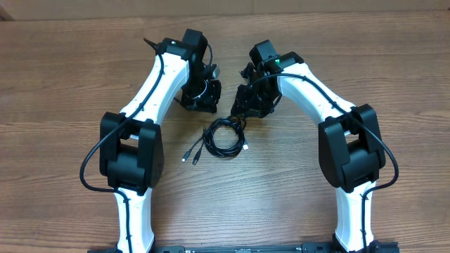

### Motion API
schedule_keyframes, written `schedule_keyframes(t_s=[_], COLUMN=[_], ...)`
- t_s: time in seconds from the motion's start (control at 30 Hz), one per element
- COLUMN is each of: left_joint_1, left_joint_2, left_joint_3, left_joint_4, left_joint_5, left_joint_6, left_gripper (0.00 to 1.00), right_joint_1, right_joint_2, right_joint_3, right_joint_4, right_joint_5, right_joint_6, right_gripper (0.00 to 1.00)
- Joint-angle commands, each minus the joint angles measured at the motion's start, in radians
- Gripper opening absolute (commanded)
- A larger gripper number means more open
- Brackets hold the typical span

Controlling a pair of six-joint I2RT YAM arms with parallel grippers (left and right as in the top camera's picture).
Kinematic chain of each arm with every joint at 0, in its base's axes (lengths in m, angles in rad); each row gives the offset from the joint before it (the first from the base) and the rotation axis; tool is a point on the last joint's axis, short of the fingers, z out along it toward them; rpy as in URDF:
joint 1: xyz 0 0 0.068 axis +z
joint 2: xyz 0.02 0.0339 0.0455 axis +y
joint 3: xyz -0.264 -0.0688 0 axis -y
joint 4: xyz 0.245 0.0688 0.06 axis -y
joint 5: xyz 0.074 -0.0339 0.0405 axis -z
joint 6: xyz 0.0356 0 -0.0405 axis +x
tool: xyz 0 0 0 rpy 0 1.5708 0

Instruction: Untangle cables

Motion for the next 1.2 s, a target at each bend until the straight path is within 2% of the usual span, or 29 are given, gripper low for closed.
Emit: schedule_keyframes(t_s=[0.0, 0.07, 0.2, 0.27, 0.47, 0.57, 0.7, 0.83, 0.9, 1.17], left_joint_1=[-0.042, -0.054, -0.060, -0.060, -0.059, -0.058, -0.050, -0.024, 0.004, 0.025], left_joint_2=[0.005, 0.005, 0.005, 0.005, 0.005, 0.005, 0.005, 0.005, 0.005, 0.005], left_joint_3=[-0.055, -0.090, -0.174, -0.216, -0.303, -0.303, -0.303, -0.303, -0.303, -0.303], left_joint_4=[0.010, 0.015, 0.055, 0.098, 0.227, 0.255, 0.280, 0.311, 0.336, 0.340], left_joint_5=[0.010, 0.004, 0.007, 0.018, 0.032, 0.018, -0.151, -0.164, -0.134, -0.067], left_joint_6=[0.077, 0.090, 0.131, 0.130, 0.126, 0.103, -0.061, -0.137, -0.163, 0.035], left_gripper=[0.04, 0.04, 0.06, 0.08, 0.04, 0.04, 0.04, 0.04, 0.04, 0.04], right_joint_1=[-0.003, -0.021, -0.080, -0.101, -0.093, -0.066, -0.014, 0.028, 0.051, 0.068], right_joint_2=[-0.032, -0.039, -0.072, -0.088, -0.089, -0.089, -0.088, -0.088, -0.088, -0.088], right_joint_3=[0.002, 0.026, 0.088, 0.093, 0.045, -0.003, -0.076, -0.119, -0.140, -0.151], right_joint_4=[-0.011, -0.046, -0.178, -0.231, -0.289, -0.243, -0.130, -0.028, 0.042, 0.167], right_joint_5=[-0.002, -0.043, -0.149, -0.151, -0.144, -0.144, -0.066, 0.022, 0.089, 0.126], right_joint_6=[-0.002, -0.013, -0.062, -0.063, -0.127, -0.124, -0.019, 0.059, 0.087, 0.085], right_gripper=[0.05, 0.04, 0.12, 0.14, 0.17, 0.18, 0.20, 0.20, 0.25, 0.26])
